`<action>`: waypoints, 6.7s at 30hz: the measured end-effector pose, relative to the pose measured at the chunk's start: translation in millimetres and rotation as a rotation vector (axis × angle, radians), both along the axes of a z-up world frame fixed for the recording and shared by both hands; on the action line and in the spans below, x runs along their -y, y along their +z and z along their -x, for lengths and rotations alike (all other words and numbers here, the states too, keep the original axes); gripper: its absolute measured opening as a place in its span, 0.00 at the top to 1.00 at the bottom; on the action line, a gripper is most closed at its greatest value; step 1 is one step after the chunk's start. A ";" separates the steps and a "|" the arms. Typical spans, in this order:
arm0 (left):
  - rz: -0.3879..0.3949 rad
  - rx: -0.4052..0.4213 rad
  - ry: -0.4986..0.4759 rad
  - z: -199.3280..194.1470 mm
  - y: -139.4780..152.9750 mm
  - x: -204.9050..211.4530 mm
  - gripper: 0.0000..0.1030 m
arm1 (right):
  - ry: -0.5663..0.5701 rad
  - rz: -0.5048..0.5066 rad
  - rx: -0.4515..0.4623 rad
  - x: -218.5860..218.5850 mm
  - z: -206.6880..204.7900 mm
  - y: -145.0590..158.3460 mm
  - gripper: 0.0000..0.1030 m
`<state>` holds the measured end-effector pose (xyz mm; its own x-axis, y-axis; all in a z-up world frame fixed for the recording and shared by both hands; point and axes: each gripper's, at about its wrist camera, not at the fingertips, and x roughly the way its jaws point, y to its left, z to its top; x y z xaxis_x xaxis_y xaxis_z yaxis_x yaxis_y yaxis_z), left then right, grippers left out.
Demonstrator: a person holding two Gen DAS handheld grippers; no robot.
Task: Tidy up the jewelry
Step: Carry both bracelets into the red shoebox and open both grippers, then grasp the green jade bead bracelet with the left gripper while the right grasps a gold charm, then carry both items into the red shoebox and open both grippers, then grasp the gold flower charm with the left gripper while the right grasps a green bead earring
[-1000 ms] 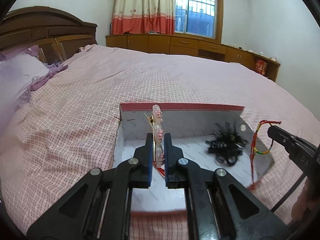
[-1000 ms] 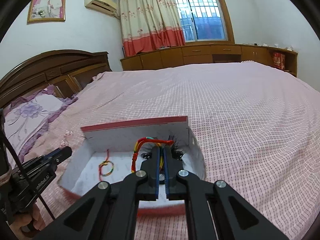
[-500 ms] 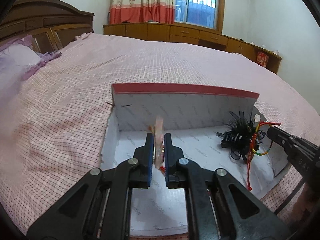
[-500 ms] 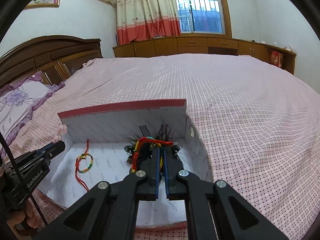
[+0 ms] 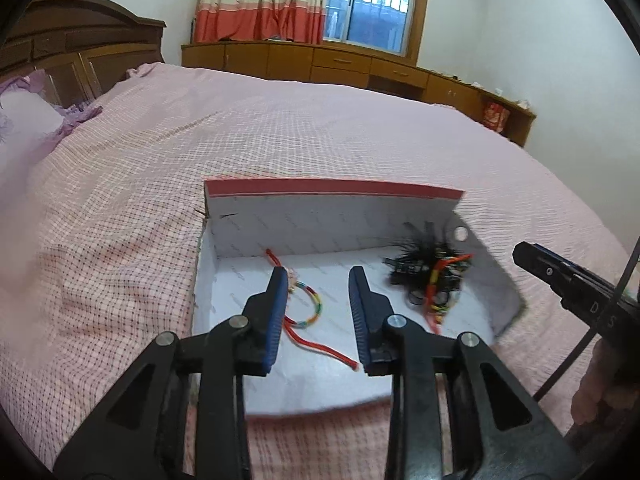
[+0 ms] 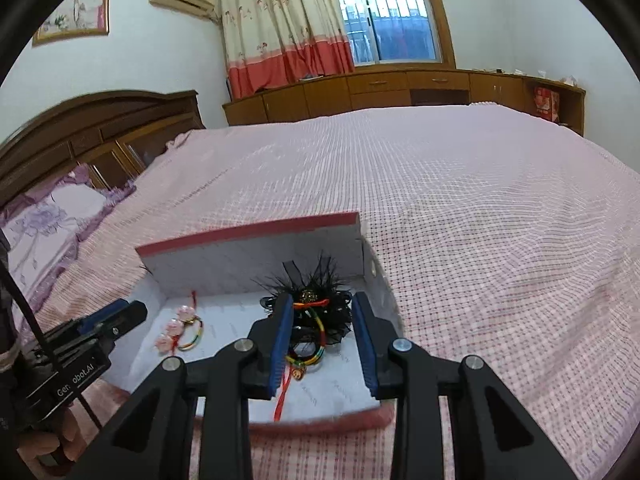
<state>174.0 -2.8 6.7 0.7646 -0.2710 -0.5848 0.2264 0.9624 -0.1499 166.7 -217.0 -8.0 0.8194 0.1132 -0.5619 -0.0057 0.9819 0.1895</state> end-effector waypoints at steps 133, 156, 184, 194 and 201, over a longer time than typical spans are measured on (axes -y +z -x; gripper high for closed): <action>-0.015 0.088 -0.072 41.0 42.7 16.9 0.99 | 0.150 0.006 0.028 -30.9 64.2 34.6 0.84; -0.047 0.163 0.068 -12.5 -5.5 17.2 0.98 | 0.064 0.091 0.091 -21.1 -15.8 -9.2 0.84; -0.005 0.081 0.028 33.5 35.3 6.9 0.68 | 0.103 -0.006 0.063 -15.3 29.0 33.1 0.68; -0.029 -0.002 -0.038 70.7 41.6 7.1 0.68 | 0.119 -0.016 -0.023 -13.3 80.2 39.4 0.68; -0.061 -0.102 -0.094 93.8 31.6 7.4 0.68 | 0.124 -0.023 -0.089 -14.5 115.9 32.0 0.68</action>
